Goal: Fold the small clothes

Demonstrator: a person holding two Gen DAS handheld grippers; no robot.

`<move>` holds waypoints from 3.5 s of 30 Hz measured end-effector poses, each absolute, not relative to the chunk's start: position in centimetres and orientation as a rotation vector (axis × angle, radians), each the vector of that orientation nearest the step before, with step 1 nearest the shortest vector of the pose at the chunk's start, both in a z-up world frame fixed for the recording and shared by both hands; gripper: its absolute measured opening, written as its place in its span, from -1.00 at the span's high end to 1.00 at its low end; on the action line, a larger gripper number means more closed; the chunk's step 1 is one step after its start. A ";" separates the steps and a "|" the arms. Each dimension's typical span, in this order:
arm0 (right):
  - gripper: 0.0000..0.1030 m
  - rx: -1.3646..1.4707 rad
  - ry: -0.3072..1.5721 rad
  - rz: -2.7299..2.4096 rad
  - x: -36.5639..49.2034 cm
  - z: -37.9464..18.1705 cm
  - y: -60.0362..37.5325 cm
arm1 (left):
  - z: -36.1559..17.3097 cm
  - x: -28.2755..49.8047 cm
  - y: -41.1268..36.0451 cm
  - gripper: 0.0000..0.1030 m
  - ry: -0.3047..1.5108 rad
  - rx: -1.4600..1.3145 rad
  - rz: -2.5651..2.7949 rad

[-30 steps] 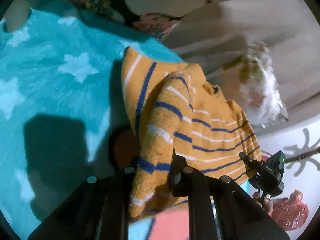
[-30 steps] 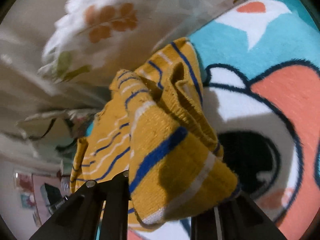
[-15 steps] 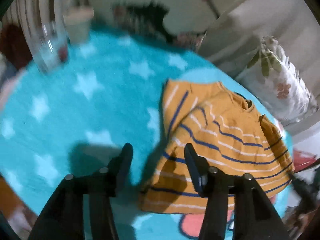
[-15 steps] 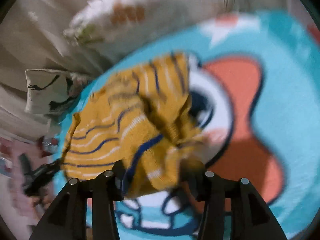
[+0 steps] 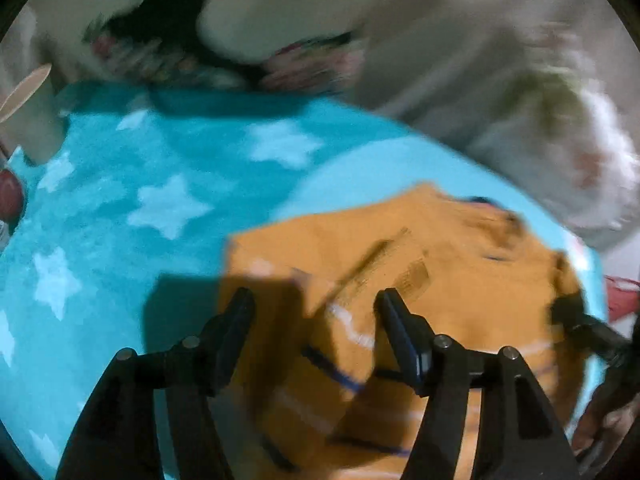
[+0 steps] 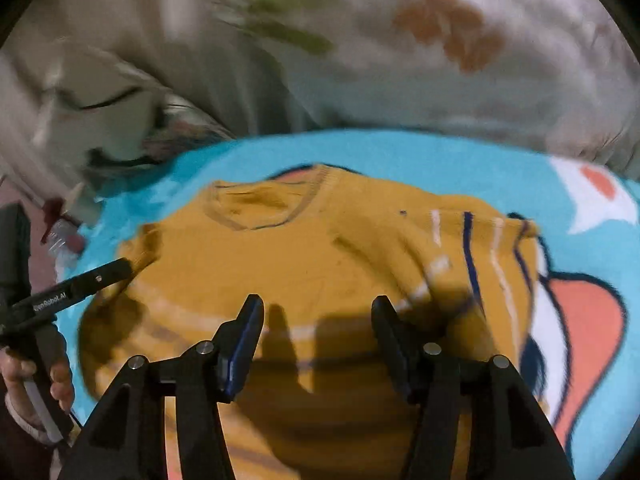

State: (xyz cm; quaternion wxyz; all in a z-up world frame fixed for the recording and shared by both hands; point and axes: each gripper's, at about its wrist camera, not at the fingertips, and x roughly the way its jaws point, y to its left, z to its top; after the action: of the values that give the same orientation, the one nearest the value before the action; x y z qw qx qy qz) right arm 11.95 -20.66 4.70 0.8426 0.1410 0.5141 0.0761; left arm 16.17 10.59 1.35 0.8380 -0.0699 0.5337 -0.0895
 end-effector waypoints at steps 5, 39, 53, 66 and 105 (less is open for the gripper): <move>0.26 0.628 1.070 0.039 13.6 2.4 -28.6 | 1.7 16.2 14.3 -0.34 1.077 -0.097 -0.091; -0.88 0.018 0.747 -0.228 -8.7 17.7 -28.6 | 27.0 -7.5 10.9 -0.99 0.409 -0.009 0.231; -0.52 0.174 0.847 0.098 -9.2 16.8 -23.5 | 32.2 -17.9 15.2 -1.00 0.286 -0.017 0.488; -0.88 -0.018 0.748 0.040 -9.6 20.2 -17.7 | 26.5 -10.4 17.3 -1.00 0.485 -0.134 0.405; -0.88 -0.187 0.998 0.160 -2.0 13.9 -3.7 | 18.7 -2.0 22.0 -1.00 0.799 -0.112 0.207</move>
State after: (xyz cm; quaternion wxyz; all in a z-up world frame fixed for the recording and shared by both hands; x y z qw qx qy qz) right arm -1.96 -3.70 13.87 0.8709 -0.0893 0.4772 0.0767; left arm -2.04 21.95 18.66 0.9145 -0.0545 0.3880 0.1007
